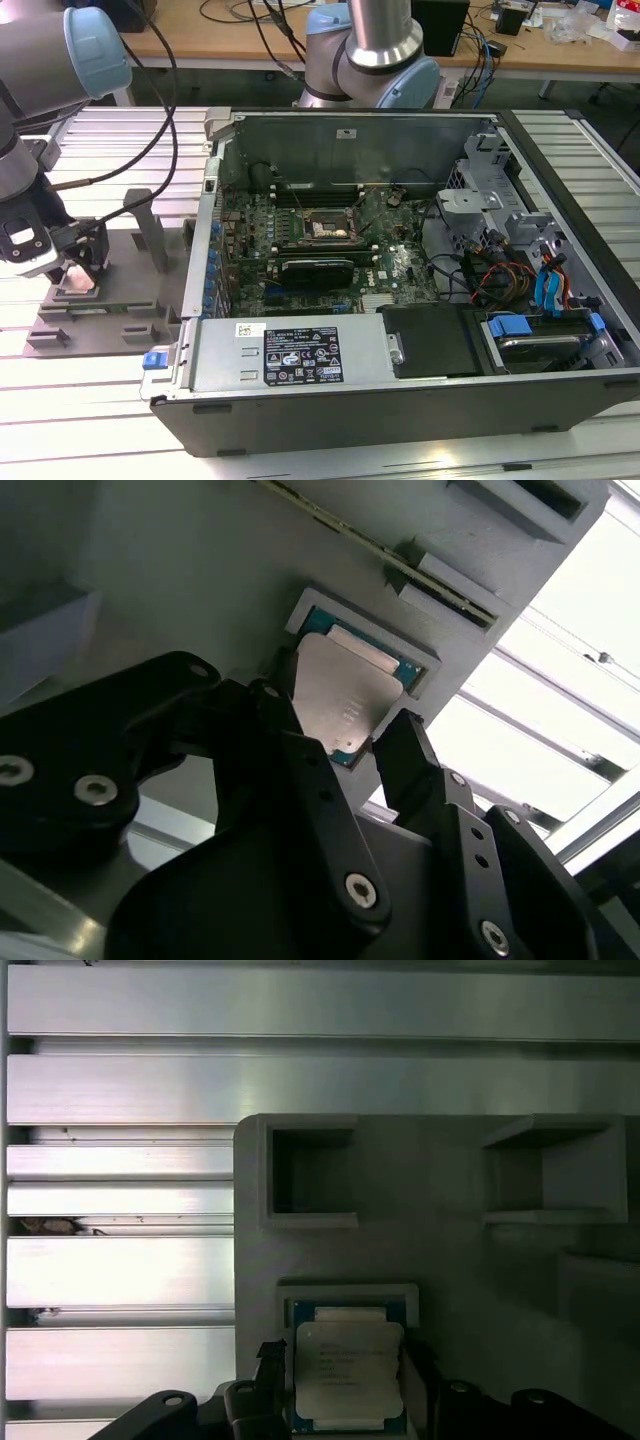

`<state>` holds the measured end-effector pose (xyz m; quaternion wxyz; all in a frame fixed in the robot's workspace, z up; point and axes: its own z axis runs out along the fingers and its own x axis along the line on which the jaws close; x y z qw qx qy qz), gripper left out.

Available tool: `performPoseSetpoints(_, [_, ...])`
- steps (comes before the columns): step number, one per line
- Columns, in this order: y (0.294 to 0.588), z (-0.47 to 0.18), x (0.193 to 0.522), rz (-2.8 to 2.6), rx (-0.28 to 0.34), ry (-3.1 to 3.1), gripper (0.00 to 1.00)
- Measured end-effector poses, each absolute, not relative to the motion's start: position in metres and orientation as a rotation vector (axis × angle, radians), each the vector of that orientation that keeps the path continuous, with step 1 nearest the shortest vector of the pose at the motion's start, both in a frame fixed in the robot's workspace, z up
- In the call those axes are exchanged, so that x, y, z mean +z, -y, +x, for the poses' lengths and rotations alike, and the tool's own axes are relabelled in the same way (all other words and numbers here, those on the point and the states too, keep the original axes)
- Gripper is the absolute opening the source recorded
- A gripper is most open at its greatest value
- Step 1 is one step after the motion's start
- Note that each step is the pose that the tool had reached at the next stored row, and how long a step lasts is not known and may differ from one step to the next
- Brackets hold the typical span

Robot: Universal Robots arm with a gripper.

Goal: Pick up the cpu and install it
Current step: 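Pick up the cpu and move it towards the insertion slot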

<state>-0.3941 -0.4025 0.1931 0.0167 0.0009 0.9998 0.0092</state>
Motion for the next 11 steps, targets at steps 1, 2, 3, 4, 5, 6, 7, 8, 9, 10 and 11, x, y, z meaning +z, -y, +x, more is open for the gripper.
performPoseSetpoints(1, [0.4027,-0.3937,0.1929,0.0,0.03,-3.108,0.57])
performPoseSetpoints(2, [0.4028,-0.3925,0.1926,-0.003,0.034,-3.108,0.57])
performPoseSetpoints(3, [0.4028,-0.3908,0.192,-0.005,0.041,-3.107,0.57])
performPoseSetpoints(4, [0.4031,-0.39,0.1923,-0.006,0.048,-3.107,0.57])
performPoseSetpoints(5, [0.403,-0.39,0.1925,-0.006,0.048,-3.108,0.57])
performPoseSetpoints(6, [0.4031,-0.39,0.1925,-0.006,0.048,-3.108,0.57])
performPoseSetpoints(7, [0.4031,-0.39,0.1925,-0.006,0.049,-3.108,0.57])
performPoseSetpoints(8, [0.4031,-0.39,0.1925,-0.006,0.049,-3.108,0.57])
performPoseSetpoints(9, [0.4031,-0.39,0.1925,-0.006,0.049,-3.108,0.57])
performPoseSetpoints(10, [0.4031,-0.39,0.1925,-0.006,0.049,-3.108,0.58])
performPoseSetpoints(11, [0.4031,-0.39,0.1925,-0.006,0.049,-3.108,0.65])
